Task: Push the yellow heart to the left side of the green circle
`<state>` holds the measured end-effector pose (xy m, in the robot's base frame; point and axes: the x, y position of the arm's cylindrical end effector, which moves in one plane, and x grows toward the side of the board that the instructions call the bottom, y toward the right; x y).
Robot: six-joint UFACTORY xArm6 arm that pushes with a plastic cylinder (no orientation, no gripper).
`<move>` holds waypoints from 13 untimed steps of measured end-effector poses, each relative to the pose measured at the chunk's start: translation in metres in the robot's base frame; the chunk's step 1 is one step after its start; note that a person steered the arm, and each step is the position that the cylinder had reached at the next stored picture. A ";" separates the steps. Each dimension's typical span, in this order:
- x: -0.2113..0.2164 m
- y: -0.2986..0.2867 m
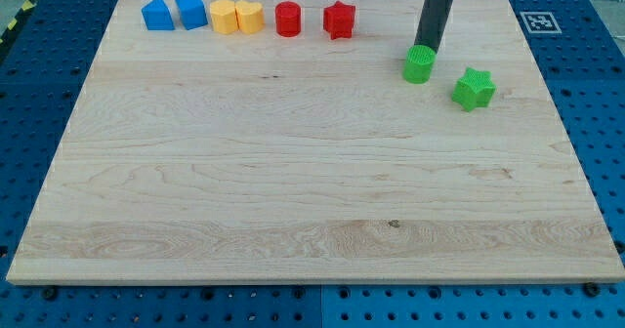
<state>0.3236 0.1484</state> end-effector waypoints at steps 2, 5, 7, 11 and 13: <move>0.035 -0.003; -0.029 -0.013; -0.118 -0.058; -0.131 -0.282; -0.100 -0.272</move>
<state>0.2240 -0.1233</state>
